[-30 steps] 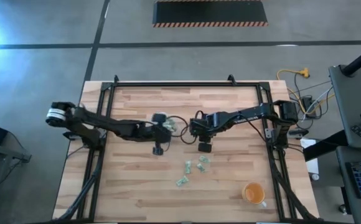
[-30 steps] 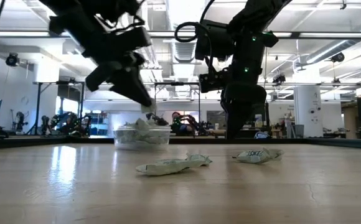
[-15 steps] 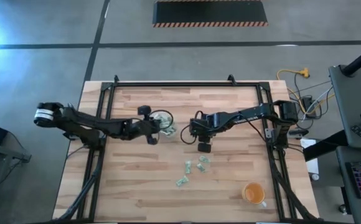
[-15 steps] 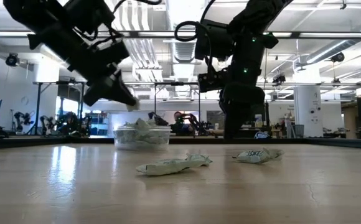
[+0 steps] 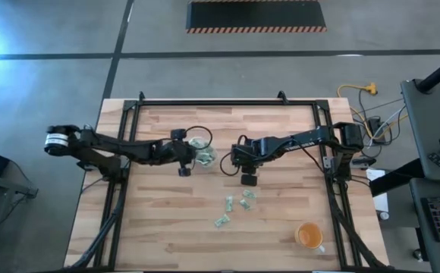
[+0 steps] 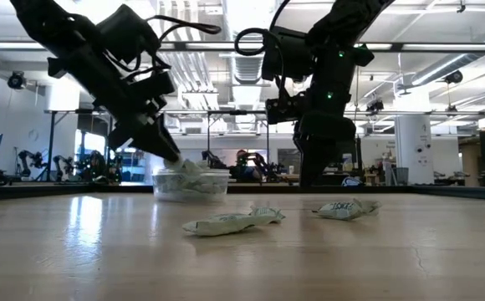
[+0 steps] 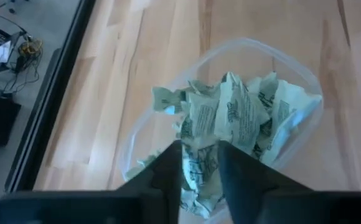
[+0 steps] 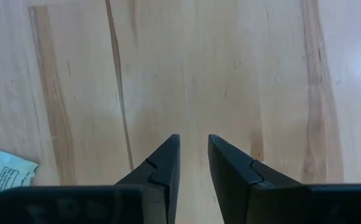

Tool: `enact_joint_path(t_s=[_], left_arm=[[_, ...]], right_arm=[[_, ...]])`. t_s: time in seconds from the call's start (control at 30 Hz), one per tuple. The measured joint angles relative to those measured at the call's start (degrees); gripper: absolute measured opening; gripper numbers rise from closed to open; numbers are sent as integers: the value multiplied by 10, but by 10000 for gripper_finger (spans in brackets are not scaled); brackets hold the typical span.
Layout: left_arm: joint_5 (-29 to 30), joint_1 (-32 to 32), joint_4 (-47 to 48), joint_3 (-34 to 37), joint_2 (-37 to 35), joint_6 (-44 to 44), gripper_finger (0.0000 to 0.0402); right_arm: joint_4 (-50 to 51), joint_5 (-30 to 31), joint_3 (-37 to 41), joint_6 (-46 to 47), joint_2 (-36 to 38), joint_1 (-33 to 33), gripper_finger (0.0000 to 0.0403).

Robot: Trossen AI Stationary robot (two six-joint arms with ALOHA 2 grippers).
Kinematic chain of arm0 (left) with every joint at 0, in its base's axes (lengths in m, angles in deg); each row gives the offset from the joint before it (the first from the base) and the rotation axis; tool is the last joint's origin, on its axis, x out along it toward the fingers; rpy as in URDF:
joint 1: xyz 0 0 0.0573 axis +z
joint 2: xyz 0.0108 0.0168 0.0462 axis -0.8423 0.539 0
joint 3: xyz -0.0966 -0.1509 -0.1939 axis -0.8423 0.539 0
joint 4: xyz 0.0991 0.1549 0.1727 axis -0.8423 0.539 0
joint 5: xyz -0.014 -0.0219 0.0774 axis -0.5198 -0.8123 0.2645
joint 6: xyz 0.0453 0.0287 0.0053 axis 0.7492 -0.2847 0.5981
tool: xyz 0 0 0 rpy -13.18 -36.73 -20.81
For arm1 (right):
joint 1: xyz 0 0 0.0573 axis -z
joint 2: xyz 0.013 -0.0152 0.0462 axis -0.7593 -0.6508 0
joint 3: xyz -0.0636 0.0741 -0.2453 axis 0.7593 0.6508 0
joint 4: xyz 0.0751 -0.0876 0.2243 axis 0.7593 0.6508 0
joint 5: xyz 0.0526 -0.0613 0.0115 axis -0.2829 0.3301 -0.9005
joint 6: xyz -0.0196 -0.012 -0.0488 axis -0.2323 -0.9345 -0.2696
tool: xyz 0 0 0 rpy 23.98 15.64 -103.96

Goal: Pick and place Stevia / Truvia into bins
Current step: Put the stevia packet into the transparent bin

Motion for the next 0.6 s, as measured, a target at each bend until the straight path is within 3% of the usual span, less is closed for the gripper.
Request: enact_joint_path(t_s=[0.3,0.6], left_arm=[[1,0,3,0,1,-1,191],[4,0,6,-2,-32,-1,217]], right_arm=[[0,0,0,0,0,0,72],[0,0,0,-2,0,0,80]])
